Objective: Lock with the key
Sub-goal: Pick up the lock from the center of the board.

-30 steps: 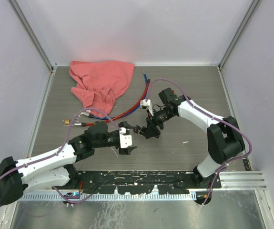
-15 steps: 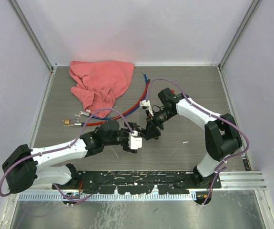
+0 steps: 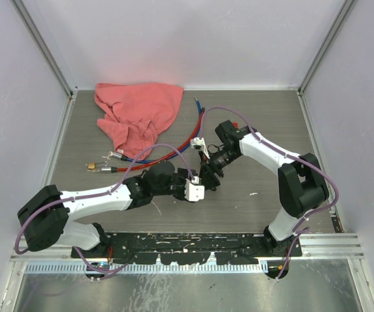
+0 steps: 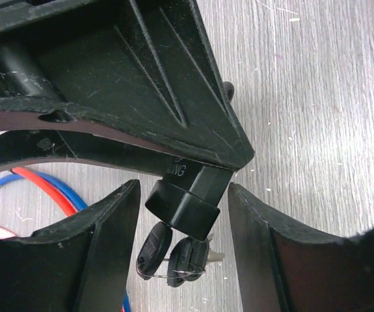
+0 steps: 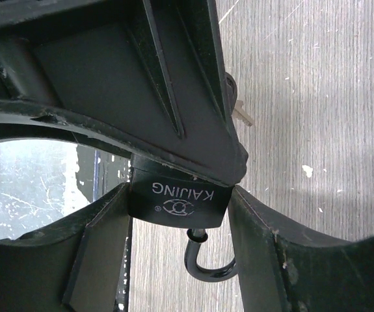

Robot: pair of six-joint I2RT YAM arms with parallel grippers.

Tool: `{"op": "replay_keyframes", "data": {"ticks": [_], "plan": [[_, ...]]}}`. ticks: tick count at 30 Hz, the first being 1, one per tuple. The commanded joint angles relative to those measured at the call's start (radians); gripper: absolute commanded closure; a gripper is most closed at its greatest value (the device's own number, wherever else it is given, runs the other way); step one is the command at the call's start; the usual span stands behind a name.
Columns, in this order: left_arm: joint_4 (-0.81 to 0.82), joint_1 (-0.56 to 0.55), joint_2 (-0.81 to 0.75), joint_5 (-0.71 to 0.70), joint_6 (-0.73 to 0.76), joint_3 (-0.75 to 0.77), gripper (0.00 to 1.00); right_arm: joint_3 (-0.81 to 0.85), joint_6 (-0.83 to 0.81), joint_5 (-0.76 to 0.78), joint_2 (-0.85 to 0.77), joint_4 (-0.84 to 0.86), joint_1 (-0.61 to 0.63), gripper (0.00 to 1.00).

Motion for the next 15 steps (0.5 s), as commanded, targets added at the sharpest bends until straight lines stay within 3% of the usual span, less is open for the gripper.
{"op": "replay_keyframes", "data": {"ticks": [1, 7, 12, 15], "plan": [[0.052, -0.008, 0.004, -0.018, 0.024, 0.048, 0.44, 0.055, -0.024, -0.090, -0.011, -0.022, 0.001, 0.98], [0.037, -0.010, 0.010, -0.008, 0.033, 0.057, 0.54, 0.064, -0.037, -0.093, 0.002, -0.040, 0.004, 0.97], [0.025, -0.010, 0.010, -0.004, 0.037, 0.062, 0.75, 0.068, -0.037, -0.094, 0.010, -0.048, 0.006, 0.94], [0.013, -0.009, 0.006, 0.000, 0.037, 0.063, 0.94, 0.069, -0.037, -0.095, 0.010, -0.048, 0.004, 0.84]]}}
